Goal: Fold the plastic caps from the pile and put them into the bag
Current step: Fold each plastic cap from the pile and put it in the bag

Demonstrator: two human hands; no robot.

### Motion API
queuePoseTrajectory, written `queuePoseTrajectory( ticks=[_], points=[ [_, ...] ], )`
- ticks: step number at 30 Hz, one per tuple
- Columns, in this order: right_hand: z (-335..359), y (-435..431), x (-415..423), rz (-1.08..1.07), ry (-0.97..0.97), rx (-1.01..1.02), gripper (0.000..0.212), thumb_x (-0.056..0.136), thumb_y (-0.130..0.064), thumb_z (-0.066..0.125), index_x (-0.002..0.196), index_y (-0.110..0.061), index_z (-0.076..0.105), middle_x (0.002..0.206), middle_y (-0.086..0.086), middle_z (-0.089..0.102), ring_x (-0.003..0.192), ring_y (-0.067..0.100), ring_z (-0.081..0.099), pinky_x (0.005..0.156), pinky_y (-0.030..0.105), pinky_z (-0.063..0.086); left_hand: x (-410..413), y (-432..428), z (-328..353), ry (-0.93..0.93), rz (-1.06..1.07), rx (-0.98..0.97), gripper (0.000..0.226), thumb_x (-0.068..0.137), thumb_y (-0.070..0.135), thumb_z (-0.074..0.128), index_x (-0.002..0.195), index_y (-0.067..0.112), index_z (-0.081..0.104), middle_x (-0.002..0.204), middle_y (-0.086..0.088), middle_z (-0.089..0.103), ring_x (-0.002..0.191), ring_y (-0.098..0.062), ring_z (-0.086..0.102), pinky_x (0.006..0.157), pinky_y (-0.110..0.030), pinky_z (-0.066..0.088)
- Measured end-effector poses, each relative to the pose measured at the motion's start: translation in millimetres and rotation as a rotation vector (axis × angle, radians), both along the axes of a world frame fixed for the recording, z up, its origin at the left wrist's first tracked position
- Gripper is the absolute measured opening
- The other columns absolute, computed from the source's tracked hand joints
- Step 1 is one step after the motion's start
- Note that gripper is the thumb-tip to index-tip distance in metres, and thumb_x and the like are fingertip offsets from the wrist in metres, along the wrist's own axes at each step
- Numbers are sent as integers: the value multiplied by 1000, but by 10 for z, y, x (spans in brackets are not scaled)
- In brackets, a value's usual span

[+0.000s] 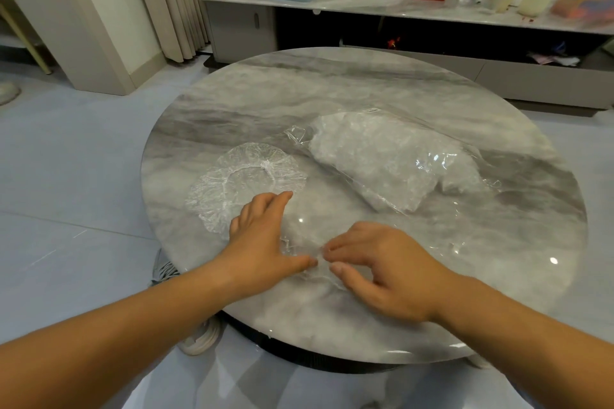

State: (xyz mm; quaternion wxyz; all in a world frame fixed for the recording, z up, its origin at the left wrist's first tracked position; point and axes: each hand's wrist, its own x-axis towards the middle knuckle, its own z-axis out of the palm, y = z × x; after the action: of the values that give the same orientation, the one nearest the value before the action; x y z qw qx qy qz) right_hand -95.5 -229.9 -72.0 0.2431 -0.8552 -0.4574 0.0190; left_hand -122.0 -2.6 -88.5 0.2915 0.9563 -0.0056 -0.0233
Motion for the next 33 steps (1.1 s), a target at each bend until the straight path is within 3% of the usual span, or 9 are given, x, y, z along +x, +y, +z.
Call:
queuePoseTrajectory(
  ticks=[4,7,12,16,19,22,26,29,33],
  points=[
    [-129,-55,-123,82,-91,-211,41,105,-40,34,105,-21,71,112,-10,69,94,15,54,84,34,48,-47,103,114,67,-160,13,129,45,92,65,153,41,18,145,21,24,137,-3,22,112,-25,15],
    [-158,-97,-210,68,-119,-234,38,103,-43,41,122,-22,66,128,-12,63,102,15,54,88,34,47,-37,100,157,81,-116,-5,111,49,102,48,140,40,43,129,21,44,125,-4,41,111,-29,33],
    [-135,-147,-298,-5,-53,-252,56,101,-51,41,151,-24,39,126,-15,58,110,8,46,92,25,37,-5,82,170,100,-45,157,53,79,68,67,117,32,61,102,15,54,99,-8,55,88,-29,48],
    [-145,-156,-331,-23,-39,-257,45,103,-54,34,132,-30,59,136,-16,55,119,8,45,97,31,41,5,71,182,90,1,201,34,83,59,68,85,26,61,74,12,55,77,-11,57,67,-29,44],
    [-152,-143,-342,-41,-20,-243,46,104,-56,30,121,-31,65,136,-16,54,120,7,45,98,31,41,27,102,166,110,36,140,45,84,53,71,61,23,47,59,7,49,58,-11,49,56,-29,35],
    [-160,-129,-342,-50,-23,-226,47,103,-57,30,118,-31,67,134,-15,55,118,6,45,97,30,41,40,123,172,162,80,-11,44,85,44,75,61,20,47,54,8,47,53,-9,48,54,-25,37],
    [-136,-89,-356,-97,-69,-124,39,103,-51,39,110,-27,69,132,-9,56,118,9,48,97,32,41,48,103,100,290,169,-457,31,86,28,78,77,11,54,58,-2,61,57,-24,71,53,-33,55],
    [-127,-21,-386,-102,-79,-40,31,102,-44,46,113,-24,67,131,-7,57,120,13,51,97,33,41,23,72,73,279,160,-490,28,87,24,77,84,6,56,67,-13,66,59,-24,71,57,-36,59],
    [-158,55,-423,-26,-24,-145,39,103,-48,39,121,-26,65,131,-11,54,115,9,47,99,29,37,16,27,116,303,187,-615,23,91,16,73,86,5,53,75,-21,63,60,-21,71,55,-33,57]
  ],
)
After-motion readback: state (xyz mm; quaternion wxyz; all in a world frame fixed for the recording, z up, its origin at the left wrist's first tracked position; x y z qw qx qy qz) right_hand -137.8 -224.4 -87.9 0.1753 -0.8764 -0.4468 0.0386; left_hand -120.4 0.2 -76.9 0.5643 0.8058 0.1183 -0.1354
